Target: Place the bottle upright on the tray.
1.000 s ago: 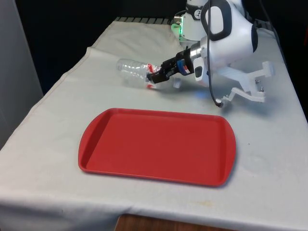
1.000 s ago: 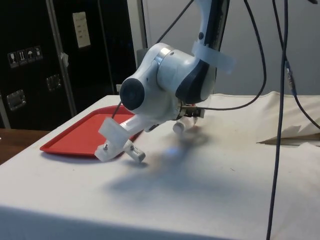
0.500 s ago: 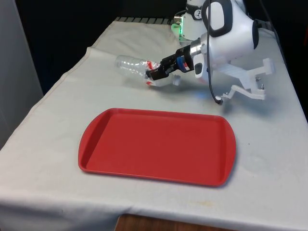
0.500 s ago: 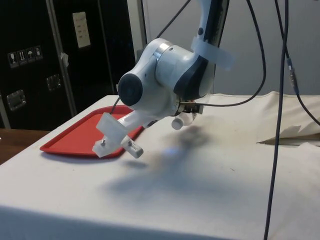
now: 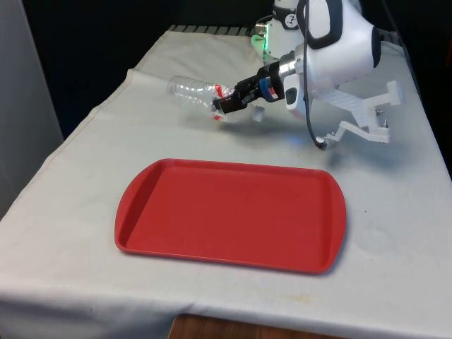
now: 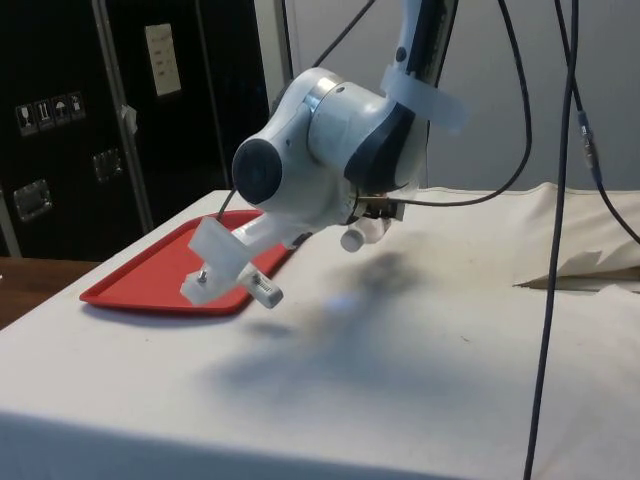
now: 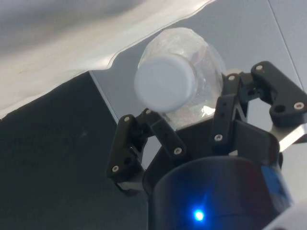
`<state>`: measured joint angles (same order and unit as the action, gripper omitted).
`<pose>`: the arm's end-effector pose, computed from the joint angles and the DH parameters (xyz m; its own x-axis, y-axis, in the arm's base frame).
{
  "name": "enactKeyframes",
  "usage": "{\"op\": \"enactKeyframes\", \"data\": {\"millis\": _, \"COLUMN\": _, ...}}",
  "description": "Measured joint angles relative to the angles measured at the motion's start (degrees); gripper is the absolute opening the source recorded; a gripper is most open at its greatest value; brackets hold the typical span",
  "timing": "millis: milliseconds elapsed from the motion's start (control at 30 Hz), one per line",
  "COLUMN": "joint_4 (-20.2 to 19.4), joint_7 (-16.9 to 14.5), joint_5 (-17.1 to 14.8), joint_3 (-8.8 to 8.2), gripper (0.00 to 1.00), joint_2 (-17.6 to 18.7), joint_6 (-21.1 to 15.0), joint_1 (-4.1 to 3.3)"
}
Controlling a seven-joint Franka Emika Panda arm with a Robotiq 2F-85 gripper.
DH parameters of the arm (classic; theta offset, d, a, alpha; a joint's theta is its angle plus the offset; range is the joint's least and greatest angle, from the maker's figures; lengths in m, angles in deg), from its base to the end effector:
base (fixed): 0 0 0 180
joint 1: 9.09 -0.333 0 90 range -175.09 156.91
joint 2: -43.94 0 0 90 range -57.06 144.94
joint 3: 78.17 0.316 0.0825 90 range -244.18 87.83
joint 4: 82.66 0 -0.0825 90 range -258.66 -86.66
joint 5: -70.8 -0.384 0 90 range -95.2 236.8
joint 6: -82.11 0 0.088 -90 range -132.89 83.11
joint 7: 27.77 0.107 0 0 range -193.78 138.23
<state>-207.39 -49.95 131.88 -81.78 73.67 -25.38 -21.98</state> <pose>0.4908 0.0110 0.1377 0.1344 0.4274 -0.8940 0.9813 -0.1832 0.0599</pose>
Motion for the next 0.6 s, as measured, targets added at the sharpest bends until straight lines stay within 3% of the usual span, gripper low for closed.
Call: {"op": "enactKeyframes", "data": {"millis": 600, "joint_4": -0.29, "joint_7": -0.80, "joint_5": -0.34, "joint_3": 0.06, "gripper": 0.33, "joint_2": -2.29, "joint_6": 0.74, "joint_1": 0.06}}
